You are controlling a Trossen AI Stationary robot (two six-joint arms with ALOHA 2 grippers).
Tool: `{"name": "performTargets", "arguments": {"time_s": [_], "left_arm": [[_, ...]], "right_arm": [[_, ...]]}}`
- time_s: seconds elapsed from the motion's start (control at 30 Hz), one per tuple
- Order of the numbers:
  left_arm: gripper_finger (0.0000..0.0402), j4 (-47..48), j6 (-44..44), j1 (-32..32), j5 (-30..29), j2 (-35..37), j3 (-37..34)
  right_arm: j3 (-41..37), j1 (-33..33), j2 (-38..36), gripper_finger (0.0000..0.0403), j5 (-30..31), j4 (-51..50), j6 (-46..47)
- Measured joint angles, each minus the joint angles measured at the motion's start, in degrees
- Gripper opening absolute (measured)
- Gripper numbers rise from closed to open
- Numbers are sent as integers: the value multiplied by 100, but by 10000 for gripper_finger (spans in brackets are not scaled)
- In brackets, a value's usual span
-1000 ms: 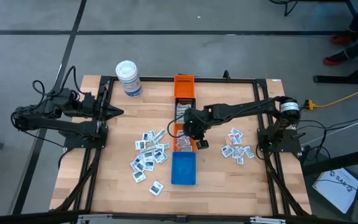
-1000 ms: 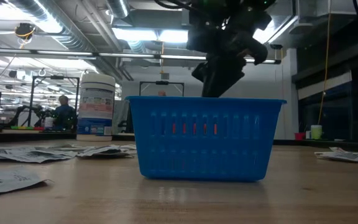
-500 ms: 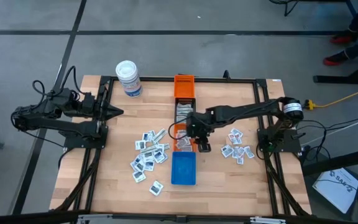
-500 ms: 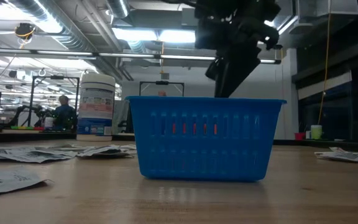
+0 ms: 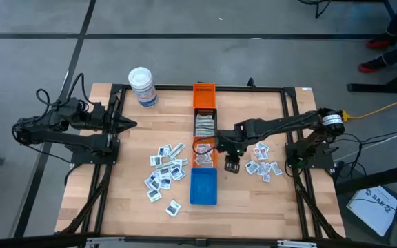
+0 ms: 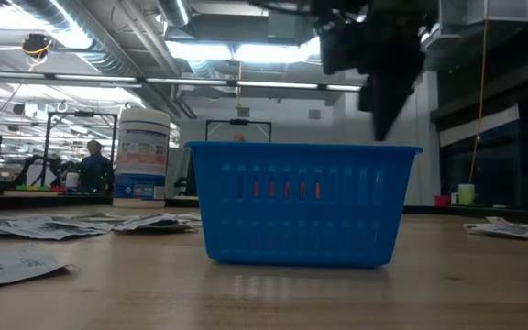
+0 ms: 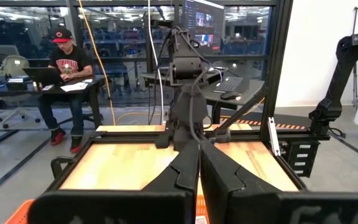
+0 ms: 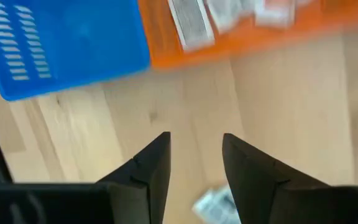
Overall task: Pick & Place First Aid Supplies
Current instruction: Put the orange ointment pack into the bottom orange bin
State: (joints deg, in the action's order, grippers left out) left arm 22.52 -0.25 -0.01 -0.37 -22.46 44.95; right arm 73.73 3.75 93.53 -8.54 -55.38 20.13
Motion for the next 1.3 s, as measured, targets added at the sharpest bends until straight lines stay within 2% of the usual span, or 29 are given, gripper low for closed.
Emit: {"name": "performTargets", "arguments": {"time_s": [0.13,0.4,0.57,0.7,0.97,1.3], "left_arm": [[13,0,1,2,0,1,0],[11,0,1,0,0,2,0],[12,0,-1,0,0,2,0],[9,0,-1,1,-1,1,0],[8,0,0,1,-1,2,0],[12,0,-1,2,-1,2,0]], "right_arm": [[0,95,-41,145,126,-699,822],[0,343,-379,145,993,-2094,2188],[-38,583,-690,145,1310,-2701,3248],[-479,862,-1022,145,1328,-2657,4156],[-1457,1498,-1274,145,903,-2199,5656],[-2295,1869,-1274,139,678,-973,6368]]}}
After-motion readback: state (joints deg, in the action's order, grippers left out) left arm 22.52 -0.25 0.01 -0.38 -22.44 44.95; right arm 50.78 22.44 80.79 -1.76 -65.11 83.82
